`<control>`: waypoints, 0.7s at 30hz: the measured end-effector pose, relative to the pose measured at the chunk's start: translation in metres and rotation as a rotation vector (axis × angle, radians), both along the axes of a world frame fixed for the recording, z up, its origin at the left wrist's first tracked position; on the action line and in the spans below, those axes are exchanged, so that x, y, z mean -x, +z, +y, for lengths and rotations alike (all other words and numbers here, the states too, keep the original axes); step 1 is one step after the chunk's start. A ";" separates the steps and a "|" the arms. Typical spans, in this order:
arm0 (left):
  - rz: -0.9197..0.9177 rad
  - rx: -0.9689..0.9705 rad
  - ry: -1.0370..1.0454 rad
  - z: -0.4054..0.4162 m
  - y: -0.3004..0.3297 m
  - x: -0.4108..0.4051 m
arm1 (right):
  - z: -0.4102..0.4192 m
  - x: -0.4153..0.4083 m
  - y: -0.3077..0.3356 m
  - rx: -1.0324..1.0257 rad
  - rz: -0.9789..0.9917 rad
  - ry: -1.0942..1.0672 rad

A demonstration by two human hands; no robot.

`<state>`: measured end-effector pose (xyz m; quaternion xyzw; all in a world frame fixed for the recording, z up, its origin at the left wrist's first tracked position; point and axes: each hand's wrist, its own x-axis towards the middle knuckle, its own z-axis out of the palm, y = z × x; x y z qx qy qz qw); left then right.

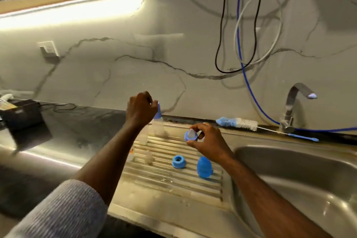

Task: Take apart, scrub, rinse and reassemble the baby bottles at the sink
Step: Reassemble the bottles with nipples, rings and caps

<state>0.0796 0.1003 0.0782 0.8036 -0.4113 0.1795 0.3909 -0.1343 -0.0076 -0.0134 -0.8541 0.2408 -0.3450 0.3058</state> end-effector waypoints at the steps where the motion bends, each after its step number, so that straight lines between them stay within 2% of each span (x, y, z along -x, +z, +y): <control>1: 0.003 -0.039 0.039 0.003 0.002 -0.014 | 0.002 -0.007 0.000 -0.003 0.002 0.005; 7: 0.136 -0.607 -0.022 -0.002 -0.009 -0.089 | 0.011 -0.057 -0.003 0.022 -0.013 0.012; 10: 0.155 -0.755 -0.049 -0.013 -0.028 -0.101 | 0.013 -0.068 -0.003 0.025 0.009 0.022; 16: 0.243 -0.741 -0.061 -0.028 -0.055 -0.114 | 0.006 -0.069 -0.006 0.015 0.016 -0.003; 21: 0.223 -0.618 -0.075 -0.036 -0.066 -0.109 | 0.001 -0.058 -0.010 -0.009 0.010 -0.024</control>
